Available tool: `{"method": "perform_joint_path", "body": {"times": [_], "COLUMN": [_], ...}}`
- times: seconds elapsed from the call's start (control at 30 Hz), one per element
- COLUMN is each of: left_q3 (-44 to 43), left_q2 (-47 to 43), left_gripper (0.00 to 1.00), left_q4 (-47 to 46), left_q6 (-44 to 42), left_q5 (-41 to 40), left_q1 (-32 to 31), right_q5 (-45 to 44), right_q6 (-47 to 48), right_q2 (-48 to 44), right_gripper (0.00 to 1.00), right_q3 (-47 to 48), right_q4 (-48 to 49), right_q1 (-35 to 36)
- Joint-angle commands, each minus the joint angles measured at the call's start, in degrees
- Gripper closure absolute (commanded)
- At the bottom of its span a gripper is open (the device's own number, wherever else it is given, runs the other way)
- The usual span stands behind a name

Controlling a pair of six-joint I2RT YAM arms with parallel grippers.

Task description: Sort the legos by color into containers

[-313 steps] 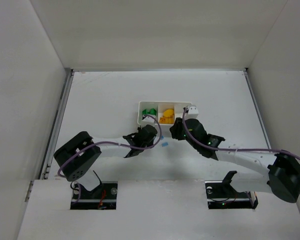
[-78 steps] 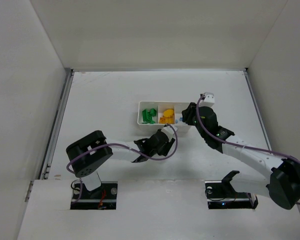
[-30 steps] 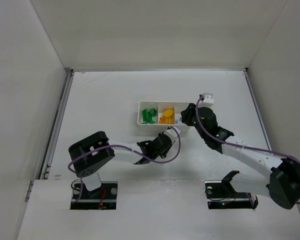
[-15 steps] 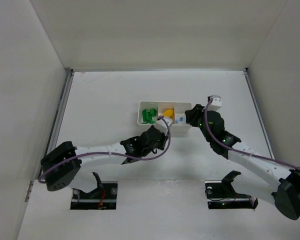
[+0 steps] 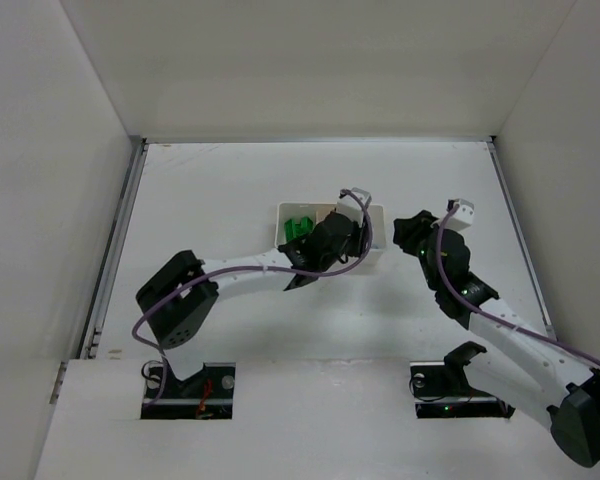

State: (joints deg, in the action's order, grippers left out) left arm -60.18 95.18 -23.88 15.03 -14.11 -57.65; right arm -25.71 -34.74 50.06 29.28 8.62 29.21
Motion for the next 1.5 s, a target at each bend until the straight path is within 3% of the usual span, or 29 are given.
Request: {"method": "perform_joint_path", "body": {"times": [0.0,0.2,0.23,0.27,0.5,0.57,0.73,0.83,0.9,1.13,1.17,1.47], "left_q3": [-5.2,-3.7,-2.8,-1.5,11.9,16.6,27.8,31.6,32.5,33.8,33.9,36.4], "left_q2": [3.8,2.0,0.7,-0.7,-17.0,-22.6,-36.1,-42.8,-46.6,-55.0,-55.5,-58.2], "left_gripper": [0.7,0.27,0.1,0.0,0.0,0.0,0.0,0.0,0.0,0.0,0.0,0.0], "left_q4": [-1.0,-1.2,-1.2,-1.2,0.5,1.9,9.7,18.1,24.3,36.2,36.4,32.5], "left_q6": [1.2,3.3,3.3,3.3,6.1,8.4,17.6,22.7,23.8,25.0,25.5,28.0], "left_q5": [0.4,-0.3,-0.6,-1.1,-7.4,-8.6,-9.1,-9.4,-9.4,-8.7,-8.2,-6.3], "left_q1": [2.1,3.2,3.3,3.4,5.9,7.9,17.0,23.6,27.0,32.7,32.7,29.6], "right_q5": [-0.6,-0.6,-0.6,-0.6,-1.1,-1.1,-1.4,-2.7,-4.2,-8.2,-8.6,-10.9], "right_q6": [-0.9,-0.9,-0.9,-0.9,-0.9,-0.9,-1.1,-1.5,-1.5,-1.4,-1.6,-4.9], "right_q2": [-0.2,-0.3,-0.4,-0.3,0.6,0.2,-0.1,-1.0,-2.6,-10.1,-11.0,-14.3], "right_gripper": [0.53,0.53,0.53,0.53,0.53,0.58,0.82,0.82,0.74,0.27,0.02,0.0], "right_q3": [0.2,0.2,0.1,0.1,0.3,0.1,0.2,0.2,-0.4,-2.3,-2.4,-0.8], "right_q4": [3.2,3.0,3.1,3.1,3.1,3.1,1.8,1.0,0.8,-3.4,-4.7,-20.0], "right_q1": [-0.1,0.0,0.0,0.0,0.0,-0.2,-0.7,-0.8,-0.8,-1.8,-2.2,-3.9]}}
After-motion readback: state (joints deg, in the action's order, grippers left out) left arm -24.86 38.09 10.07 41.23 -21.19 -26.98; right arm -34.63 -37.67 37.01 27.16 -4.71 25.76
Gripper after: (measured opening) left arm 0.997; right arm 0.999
